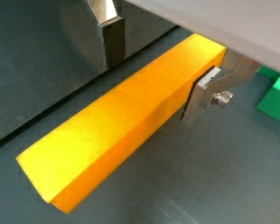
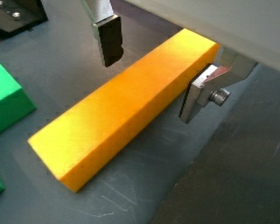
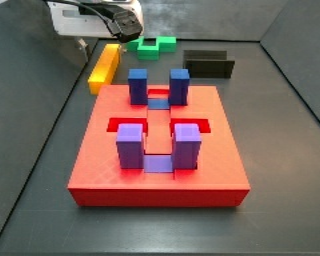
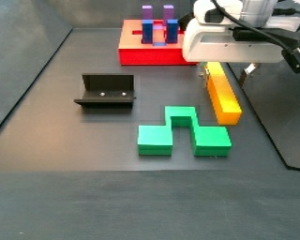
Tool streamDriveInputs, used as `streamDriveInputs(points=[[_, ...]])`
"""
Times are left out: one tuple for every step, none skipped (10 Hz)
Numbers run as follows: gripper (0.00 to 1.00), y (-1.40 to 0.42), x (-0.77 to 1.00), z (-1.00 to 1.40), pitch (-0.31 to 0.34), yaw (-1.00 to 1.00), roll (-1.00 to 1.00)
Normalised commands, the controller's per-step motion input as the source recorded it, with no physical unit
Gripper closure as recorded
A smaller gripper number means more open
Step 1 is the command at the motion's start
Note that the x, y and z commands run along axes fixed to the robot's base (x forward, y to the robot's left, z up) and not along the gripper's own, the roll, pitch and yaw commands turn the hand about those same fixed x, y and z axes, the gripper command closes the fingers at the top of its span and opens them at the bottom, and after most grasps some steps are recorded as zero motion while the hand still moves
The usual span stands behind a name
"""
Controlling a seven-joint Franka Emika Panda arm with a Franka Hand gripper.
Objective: Pick up the yellow object. Move up. Move to above the board. Insert the yellow object.
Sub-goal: Pick up the yellow object.
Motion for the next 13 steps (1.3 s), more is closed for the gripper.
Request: streamDriveInputs(points=[[0.0, -0.04, -0.04, -0.17, -0.014, 0.0, 0.0], [0.0, -0.01, -0.02, -0.14, 0.0, 0.0, 0.0], [0.0, -0.06, -0.08, -0.19, -0.013, 0.0, 0.01], [0.0, -0.08, -0.07, -0.15, -0.01, 0.0, 0.01], [0.0, -0.03, 0.0, -0.11, 0.0, 0.0, 0.0], [0.0, -0.02, -0.01, -0.09, 0.0, 0.0, 0.0], [0.0, 0.0, -0.01, -0.06, 0.0, 0.0, 0.0], [0.0, 0.0, -0.05, -0.13, 0.0, 0.0, 0.0], [0.0, 0.0, -0.07, -0.22, 0.0, 0.0, 0.01], [0.0, 0.0, -0.05, -0.17, 0.0, 0.0, 0.0], [0.0, 0.0, -0.01, -0.05, 0.0, 0.0, 0.0], [0.0, 0.0, 0.0, 0.0, 0.0, 0.0, 0.0], [1.0, 0.0, 0.0, 0.0, 0.0, 0.0, 0.0]])
